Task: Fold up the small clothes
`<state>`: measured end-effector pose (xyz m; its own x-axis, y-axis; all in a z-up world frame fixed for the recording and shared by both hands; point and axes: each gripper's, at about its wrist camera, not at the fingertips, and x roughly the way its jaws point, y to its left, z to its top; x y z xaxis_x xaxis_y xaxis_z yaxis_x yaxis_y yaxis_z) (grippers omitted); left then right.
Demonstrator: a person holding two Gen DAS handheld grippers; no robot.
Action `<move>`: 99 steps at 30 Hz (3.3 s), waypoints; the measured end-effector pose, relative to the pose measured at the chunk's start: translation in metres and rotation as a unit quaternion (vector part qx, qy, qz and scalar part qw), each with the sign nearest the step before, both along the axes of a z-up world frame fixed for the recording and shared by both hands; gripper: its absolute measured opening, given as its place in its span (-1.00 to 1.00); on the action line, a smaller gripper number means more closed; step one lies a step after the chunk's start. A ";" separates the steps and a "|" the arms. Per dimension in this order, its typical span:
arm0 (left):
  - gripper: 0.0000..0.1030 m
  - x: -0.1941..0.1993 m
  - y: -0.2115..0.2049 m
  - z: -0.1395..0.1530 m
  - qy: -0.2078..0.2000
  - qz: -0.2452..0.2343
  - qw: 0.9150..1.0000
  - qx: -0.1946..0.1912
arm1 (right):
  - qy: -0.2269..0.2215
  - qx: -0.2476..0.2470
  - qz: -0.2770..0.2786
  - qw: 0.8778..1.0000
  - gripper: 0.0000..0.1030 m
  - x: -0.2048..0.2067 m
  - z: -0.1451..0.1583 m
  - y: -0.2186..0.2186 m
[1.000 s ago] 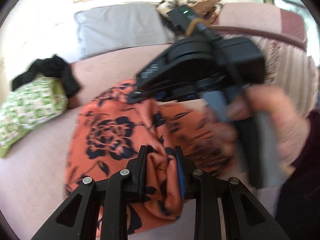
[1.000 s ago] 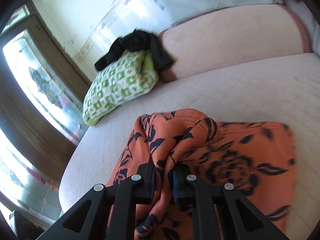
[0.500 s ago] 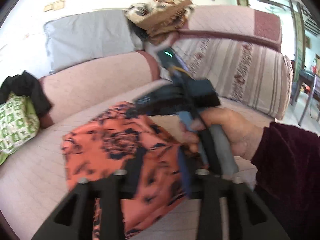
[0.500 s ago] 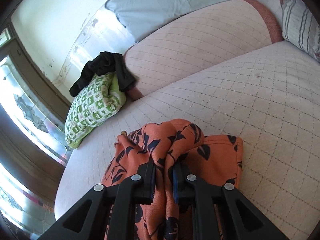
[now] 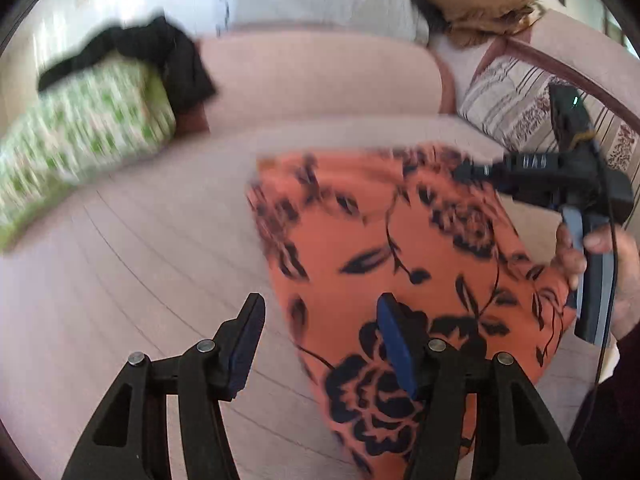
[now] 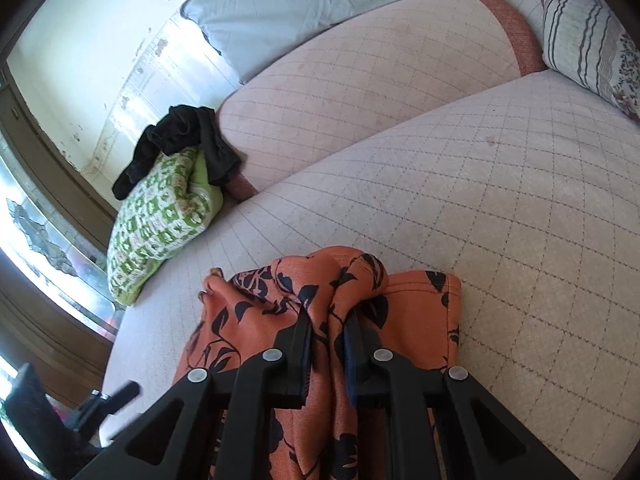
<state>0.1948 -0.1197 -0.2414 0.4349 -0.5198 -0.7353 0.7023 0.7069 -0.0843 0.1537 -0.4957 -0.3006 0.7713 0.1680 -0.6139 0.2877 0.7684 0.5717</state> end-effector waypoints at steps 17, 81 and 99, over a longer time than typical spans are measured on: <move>0.16 -0.019 -0.031 -0.015 -0.022 -0.019 0.999 0.044 | 0.047 -0.046 -0.042 0.997 -0.67 0.000 0.007 -0.001; 0.81 0.006 0.001 -0.019 -0.004 0.021 0.999 0.039 | 0.075 -0.071 0.100 0.990 -0.70 0.105 0.020 0.108; 0.82 0.002 0.002 -0.019 -0.004 0.037 0.999 0.036 | 0.121 -0.056 0.057 0.989 -0.73 0.038 0.036 0.086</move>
